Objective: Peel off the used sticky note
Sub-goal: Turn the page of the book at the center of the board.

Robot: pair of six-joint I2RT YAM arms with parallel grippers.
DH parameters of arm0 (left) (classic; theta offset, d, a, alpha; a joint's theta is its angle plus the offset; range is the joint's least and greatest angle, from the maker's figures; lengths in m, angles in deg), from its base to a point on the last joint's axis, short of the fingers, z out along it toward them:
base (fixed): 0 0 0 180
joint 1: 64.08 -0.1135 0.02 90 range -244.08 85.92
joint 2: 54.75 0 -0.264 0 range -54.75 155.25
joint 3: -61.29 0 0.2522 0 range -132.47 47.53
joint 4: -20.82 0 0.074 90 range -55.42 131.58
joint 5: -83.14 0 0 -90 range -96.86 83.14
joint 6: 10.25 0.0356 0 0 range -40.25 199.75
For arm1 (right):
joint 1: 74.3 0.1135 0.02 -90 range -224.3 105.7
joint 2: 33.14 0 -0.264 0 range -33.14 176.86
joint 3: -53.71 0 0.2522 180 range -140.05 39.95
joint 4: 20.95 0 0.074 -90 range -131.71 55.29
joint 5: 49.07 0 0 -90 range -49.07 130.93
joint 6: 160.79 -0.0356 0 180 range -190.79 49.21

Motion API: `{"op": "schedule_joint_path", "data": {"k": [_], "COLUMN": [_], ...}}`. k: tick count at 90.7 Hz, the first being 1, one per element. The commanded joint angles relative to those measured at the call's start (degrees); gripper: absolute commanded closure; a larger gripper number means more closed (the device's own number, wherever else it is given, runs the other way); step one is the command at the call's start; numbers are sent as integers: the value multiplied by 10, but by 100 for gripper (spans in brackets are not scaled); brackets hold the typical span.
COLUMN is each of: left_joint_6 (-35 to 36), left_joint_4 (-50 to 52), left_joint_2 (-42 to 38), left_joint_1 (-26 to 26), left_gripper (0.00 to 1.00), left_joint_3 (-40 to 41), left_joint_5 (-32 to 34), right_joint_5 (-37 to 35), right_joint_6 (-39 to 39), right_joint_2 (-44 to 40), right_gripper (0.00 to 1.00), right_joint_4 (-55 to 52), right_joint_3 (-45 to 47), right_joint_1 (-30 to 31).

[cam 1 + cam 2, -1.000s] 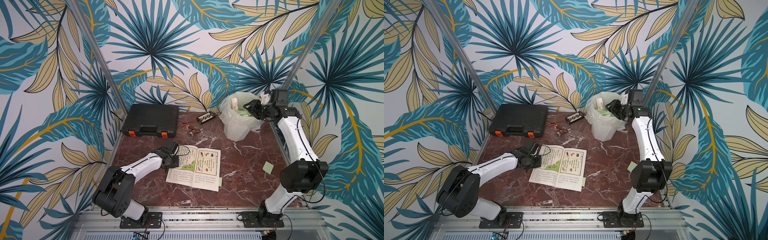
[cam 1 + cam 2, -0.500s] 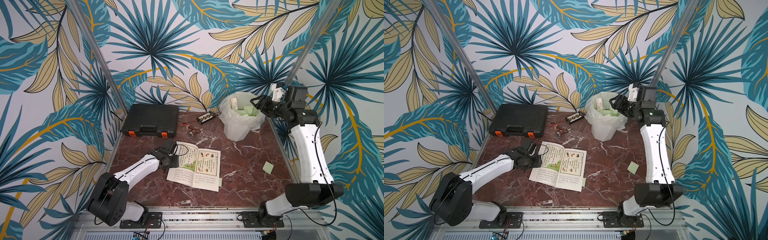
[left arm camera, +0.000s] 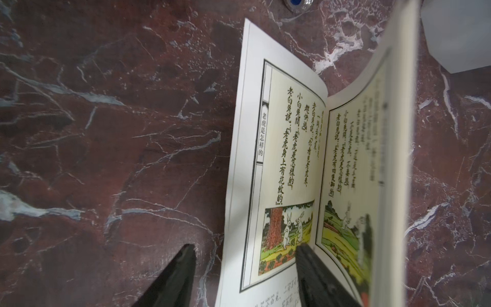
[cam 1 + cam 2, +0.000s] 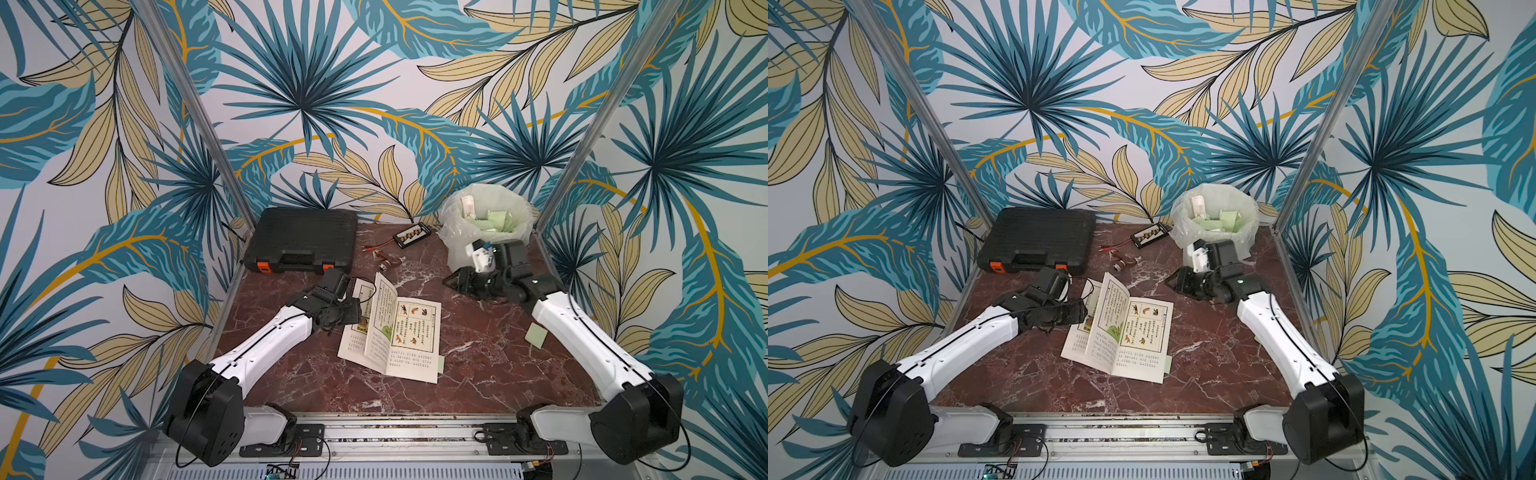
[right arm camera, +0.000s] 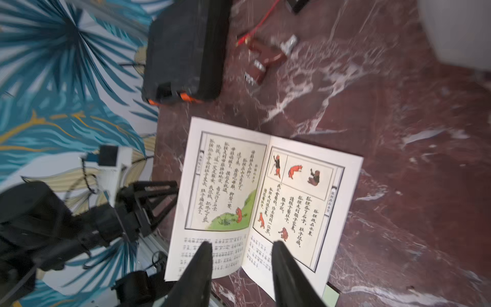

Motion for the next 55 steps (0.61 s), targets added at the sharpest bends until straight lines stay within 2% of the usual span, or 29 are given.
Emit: {"op": "schedule_joint_path", "data": {"k": [1, 9, 24, 43, 55], "left_joint_6": [-8, -7, 8, 66, 93], "left_joint_4": [-8, 0, 10, 4, 34], "left_joint_2": [1, -10, -56, -116, -123], "left_joint_1": [3, 3, 2, 11, 38], "left_gripper": [36, 36, 35, 34, 35], "left_joint_3": [-7, -8, -18, -36, -57], "left_joint_5": [-11, -15, -51, -191, -237], "right_joint_5": [-21, -30, -28, -25, -19], "right_joint_6": [-26, -27, -16, -8, -2], "right_joint_2": [83, 144, 210, 251, 290], "right_gripper": [65, 66, 67, 67, 67], "right_joint_4": [102, 130, 129, 108, 93], "right_joint_3": [49, 37, -21, -86, -120], "right_joint_1": [71, 120, 164, 184, 192]}}
